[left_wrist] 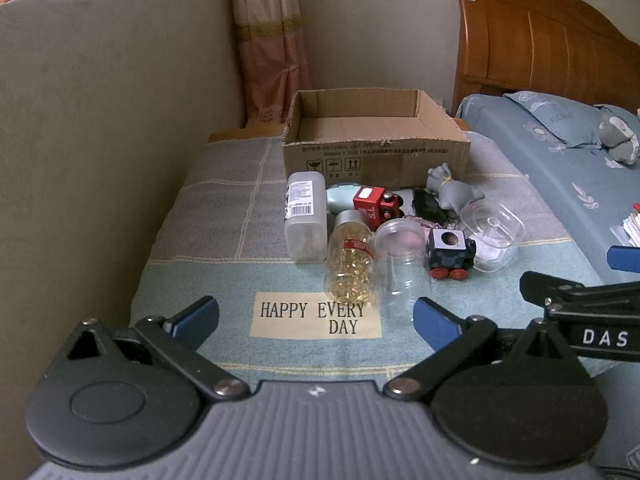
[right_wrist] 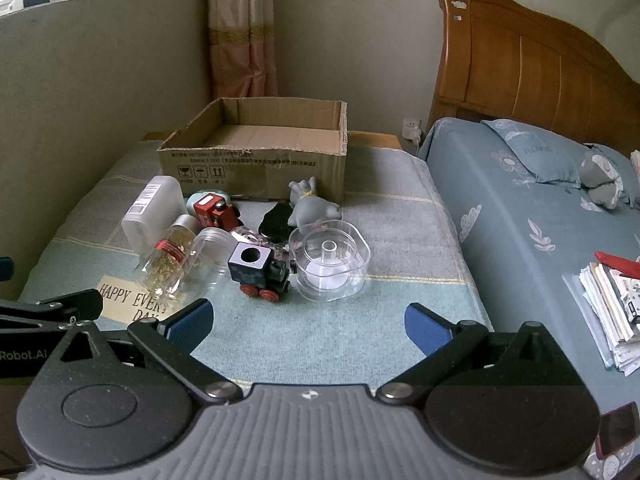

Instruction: Organize rigid objects

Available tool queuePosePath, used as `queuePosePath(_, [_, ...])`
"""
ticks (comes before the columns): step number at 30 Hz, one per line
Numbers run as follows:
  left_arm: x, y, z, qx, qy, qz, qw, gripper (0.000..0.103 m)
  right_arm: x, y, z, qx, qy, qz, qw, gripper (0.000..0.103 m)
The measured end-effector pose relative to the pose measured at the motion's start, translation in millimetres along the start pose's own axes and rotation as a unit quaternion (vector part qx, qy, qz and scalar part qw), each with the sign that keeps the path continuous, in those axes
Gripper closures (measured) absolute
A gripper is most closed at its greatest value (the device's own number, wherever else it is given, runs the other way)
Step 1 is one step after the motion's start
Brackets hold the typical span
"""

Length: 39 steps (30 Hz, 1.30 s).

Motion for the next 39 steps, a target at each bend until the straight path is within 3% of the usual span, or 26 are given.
queuePosePath(30, [4.9,-2.0,-5.9,-0.013,0.017,-0.008,0.9997,0.001,2.3,-3.5,-2.6,-0.004,-0.007,-0.008,1.0,0.0])
queuePosePath(39, [4.5,11.9,-2.1,-0.022,0.033,-0.009,0.9992,0.001,5.0,-1.8,-5.0,0.019,-0.022,-0.032,0.999,0.0])
Point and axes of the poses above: each gripper's, at about its wrist camera, not at the fingertips, and y roughly the way its jaws point, z to its left, x to its top, the point moved 10 cm from there along y, roughly the way its jaws point, and after that the axes turned 9 degrees about z, right-handed, at the moved point
